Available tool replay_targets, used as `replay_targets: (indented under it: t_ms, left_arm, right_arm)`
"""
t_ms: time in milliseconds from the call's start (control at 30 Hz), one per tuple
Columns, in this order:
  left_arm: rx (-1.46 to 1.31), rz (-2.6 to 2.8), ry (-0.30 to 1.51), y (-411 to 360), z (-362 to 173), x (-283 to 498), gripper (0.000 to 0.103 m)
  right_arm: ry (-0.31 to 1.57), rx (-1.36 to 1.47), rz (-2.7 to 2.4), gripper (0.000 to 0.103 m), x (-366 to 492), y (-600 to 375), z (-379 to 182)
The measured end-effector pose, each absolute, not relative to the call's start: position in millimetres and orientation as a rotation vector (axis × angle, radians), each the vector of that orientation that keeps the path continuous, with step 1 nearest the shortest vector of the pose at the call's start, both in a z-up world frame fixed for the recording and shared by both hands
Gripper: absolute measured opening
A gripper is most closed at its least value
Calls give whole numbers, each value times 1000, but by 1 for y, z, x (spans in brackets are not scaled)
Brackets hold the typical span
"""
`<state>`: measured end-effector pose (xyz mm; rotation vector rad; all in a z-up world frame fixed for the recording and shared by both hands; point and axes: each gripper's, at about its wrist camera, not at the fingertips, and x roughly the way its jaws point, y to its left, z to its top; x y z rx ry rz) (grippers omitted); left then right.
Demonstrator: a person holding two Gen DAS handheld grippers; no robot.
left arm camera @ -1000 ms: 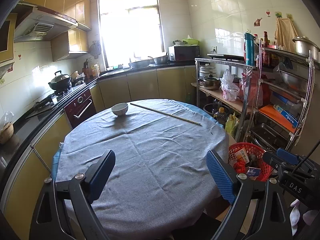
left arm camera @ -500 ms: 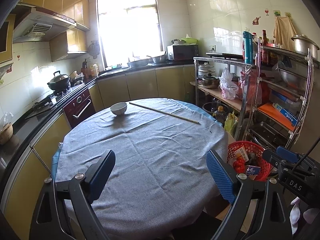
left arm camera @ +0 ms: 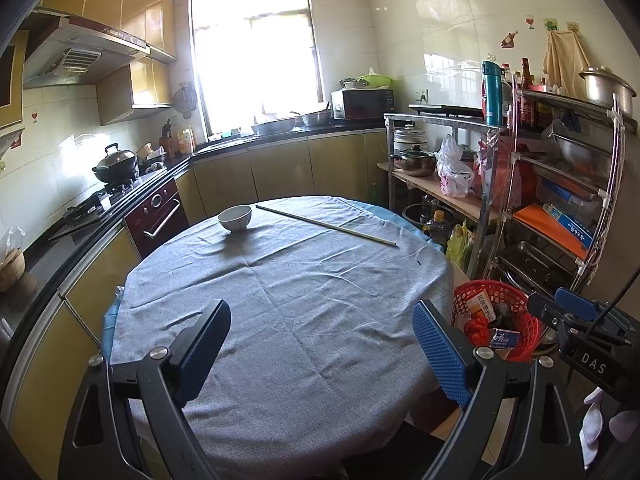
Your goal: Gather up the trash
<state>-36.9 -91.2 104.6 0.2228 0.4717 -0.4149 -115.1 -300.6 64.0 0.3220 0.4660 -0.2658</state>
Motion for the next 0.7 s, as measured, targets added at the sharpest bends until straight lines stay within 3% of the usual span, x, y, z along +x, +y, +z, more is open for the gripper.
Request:
replay_targets:
  t_ms: [700]
  left_arm:
    - [225, -415, 480, -91, 103, -36, 92]
  right_arm:
    - [473, 322, -262, 61, -115, -299, 61]
